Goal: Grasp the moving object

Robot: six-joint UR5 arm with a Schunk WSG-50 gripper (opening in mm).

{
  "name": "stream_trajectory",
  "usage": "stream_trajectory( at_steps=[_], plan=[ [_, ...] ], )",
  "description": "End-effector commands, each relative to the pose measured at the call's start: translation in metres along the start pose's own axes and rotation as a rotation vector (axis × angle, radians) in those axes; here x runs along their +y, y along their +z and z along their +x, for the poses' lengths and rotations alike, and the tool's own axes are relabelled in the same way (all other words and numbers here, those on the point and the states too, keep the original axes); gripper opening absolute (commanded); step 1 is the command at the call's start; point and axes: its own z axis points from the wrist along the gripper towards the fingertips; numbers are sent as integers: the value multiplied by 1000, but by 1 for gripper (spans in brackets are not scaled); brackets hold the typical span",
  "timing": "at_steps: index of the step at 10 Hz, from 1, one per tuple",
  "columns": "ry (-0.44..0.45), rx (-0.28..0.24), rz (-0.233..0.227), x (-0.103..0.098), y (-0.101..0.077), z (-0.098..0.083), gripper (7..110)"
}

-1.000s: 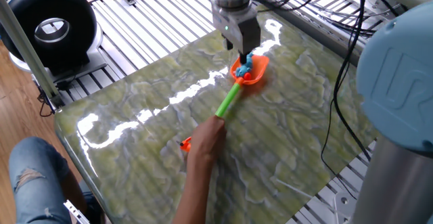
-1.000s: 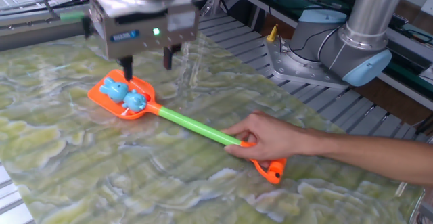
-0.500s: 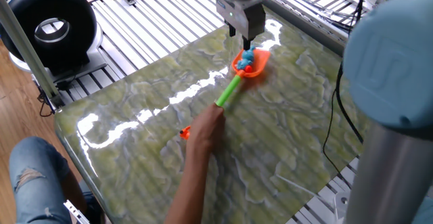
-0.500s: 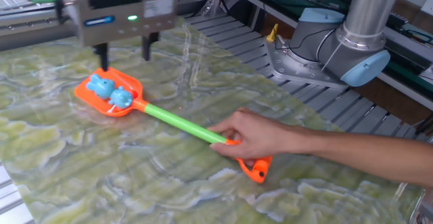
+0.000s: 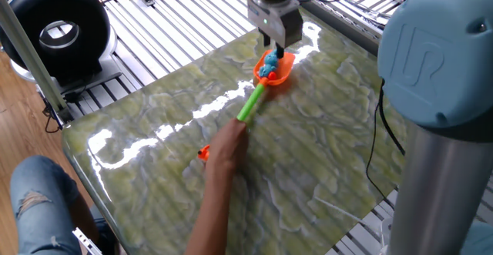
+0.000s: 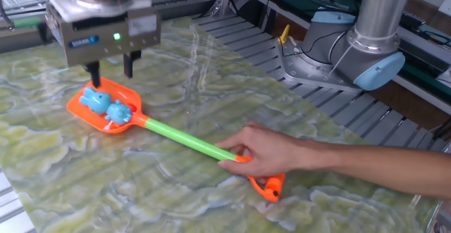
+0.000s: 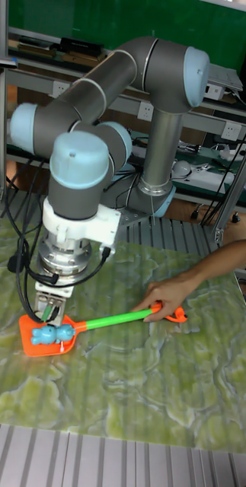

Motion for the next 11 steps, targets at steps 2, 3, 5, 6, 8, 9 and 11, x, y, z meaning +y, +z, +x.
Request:
stream_trajectory(
  at_steps=[2,3,5,6,8,9,11],
  plan=[
    [-66,-24,58,-15,7,-27,66],
    [-73,-15,63,-11,-1,-29,66],
    [-104,-61,33,4,13,-43,66],
    [-79,-62,23,14,22,-42,66],
    [-95,-57,21,12,33,-34,66],
    [-98,-52,-11,18,36,-26,66],
    [-75,-1,-77,35,27,-7,66]
  ],
)
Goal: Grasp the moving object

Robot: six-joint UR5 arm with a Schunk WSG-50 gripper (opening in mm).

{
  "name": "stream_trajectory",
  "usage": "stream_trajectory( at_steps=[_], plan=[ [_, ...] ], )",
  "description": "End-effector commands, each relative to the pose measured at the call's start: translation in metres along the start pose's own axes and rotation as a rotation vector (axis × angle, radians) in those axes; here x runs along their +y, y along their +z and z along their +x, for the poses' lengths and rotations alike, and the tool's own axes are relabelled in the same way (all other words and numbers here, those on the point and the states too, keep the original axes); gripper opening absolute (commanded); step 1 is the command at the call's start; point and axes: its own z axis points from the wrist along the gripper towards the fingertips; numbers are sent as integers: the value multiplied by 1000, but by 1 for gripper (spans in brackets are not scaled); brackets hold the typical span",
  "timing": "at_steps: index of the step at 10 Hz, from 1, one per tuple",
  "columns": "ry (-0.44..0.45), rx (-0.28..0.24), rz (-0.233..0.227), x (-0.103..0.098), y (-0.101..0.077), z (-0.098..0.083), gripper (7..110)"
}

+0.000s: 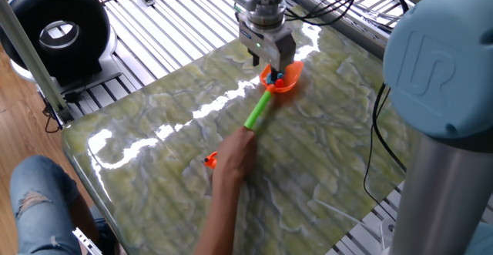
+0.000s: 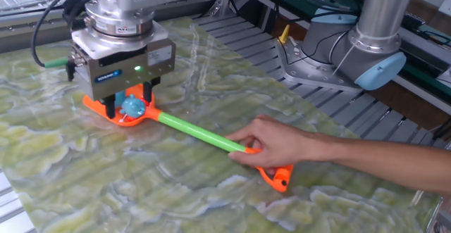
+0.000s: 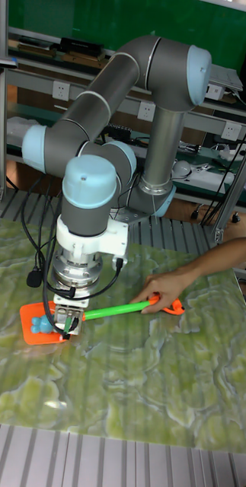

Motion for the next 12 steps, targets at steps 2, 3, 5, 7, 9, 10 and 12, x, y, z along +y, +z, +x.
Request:
stream_trajectory(
  at_steps=[2,3,5,7,9,10,12],
  plan=[
    [-41,82,-64,9,-6,37,44],
    [-83,98,-59,1,-11,46,44],
    [-167,108,-16,-17,-16,43,44],
    [-228,166,36,-32,-26,35,44],
    [-162,113,3,-14,-6,22,44],
    [-123,85,-24,-5,4,12,44],
    [-22,65,-85,9,11,3,44]
  ],
)
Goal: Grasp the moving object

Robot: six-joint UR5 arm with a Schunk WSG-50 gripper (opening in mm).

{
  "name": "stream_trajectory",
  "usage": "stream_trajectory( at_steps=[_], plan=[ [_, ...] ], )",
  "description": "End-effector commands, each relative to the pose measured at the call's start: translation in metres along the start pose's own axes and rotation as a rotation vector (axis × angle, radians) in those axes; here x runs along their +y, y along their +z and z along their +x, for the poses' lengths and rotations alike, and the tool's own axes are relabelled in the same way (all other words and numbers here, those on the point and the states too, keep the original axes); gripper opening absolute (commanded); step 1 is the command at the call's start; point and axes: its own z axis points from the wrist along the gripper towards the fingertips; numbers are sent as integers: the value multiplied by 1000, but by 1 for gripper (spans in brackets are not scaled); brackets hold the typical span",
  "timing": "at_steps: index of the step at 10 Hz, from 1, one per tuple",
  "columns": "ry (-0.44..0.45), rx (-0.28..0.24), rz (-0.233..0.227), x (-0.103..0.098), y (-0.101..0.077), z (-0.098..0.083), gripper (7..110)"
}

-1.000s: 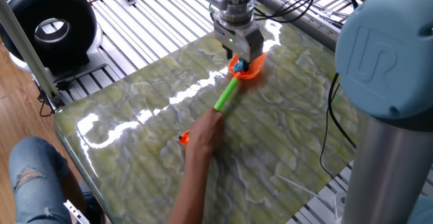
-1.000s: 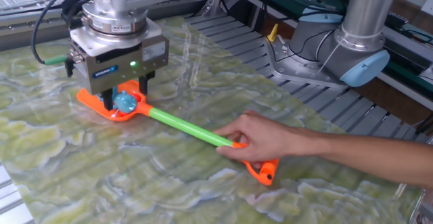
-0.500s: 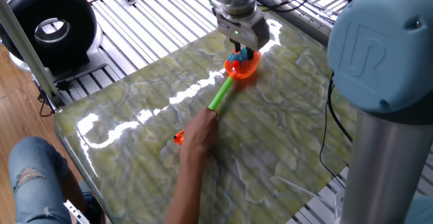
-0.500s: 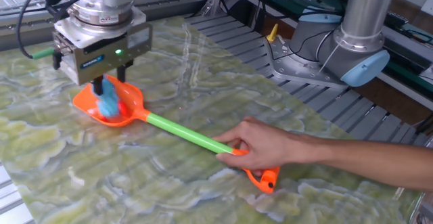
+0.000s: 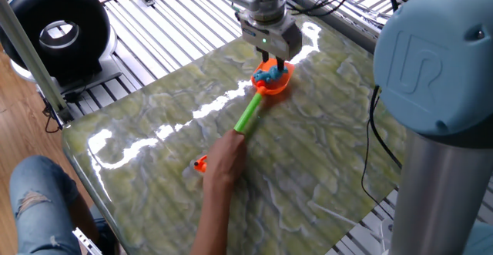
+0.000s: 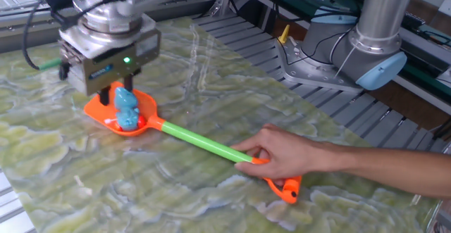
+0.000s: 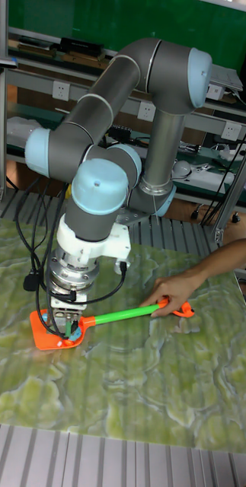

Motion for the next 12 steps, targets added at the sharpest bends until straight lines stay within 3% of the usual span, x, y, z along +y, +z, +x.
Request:
stream_trajectory(
  at_steps=[1,2,3,4,6,7,9,11,12],
  plan=[
    [173,-58,-117,30,7,-26,44],
    [282,-34,-112,33,2,-23,44],
    [318,-20,-89,24,-4,-21,44],
    [366,-19,-74,18,-11,-23,66],
    [528,-40,2,-20,-25,-18,66],
    [567,-69,4,-38,-23,-18,66],
    [611,-99,-25,-60,-27,-3,66],
    [652,-106,-54,-56,-17,9,66],
    [669,-154,-102,-47,-12,2,44]
  ],
)
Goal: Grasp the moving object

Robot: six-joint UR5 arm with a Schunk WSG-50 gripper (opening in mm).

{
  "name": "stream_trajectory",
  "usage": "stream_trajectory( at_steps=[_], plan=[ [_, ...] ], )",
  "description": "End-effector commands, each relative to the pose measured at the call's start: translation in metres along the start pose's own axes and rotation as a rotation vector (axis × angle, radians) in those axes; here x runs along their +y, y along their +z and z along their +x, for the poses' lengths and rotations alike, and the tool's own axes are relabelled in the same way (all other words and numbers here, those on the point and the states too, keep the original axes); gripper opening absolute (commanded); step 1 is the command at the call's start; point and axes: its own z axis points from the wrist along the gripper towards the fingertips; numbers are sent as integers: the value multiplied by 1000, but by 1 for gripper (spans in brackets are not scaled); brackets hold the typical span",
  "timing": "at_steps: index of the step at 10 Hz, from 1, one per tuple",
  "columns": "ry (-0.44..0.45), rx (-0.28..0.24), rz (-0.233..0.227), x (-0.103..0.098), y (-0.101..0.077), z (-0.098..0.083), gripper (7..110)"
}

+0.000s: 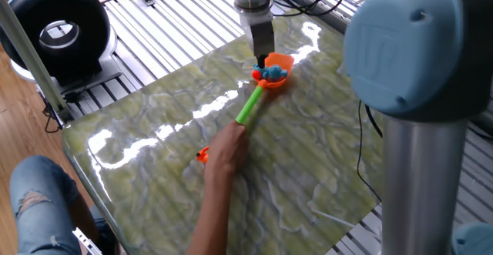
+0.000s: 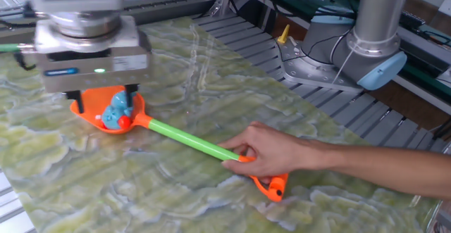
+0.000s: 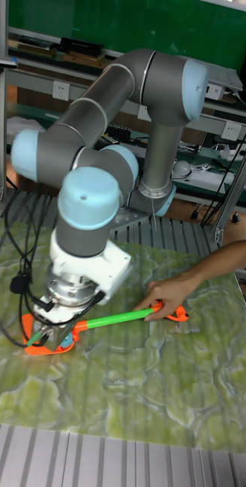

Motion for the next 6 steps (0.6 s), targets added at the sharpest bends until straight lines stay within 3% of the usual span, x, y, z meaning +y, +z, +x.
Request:
stream_trajectory(
  at_steps=[1,3,6],
  plan=[
    [113,-80,-112,11,9,-6,44],
    [269,-90,-128,38,13,-21,44],
    [327,-39,-68,43,12,-7,44]
  ],
)
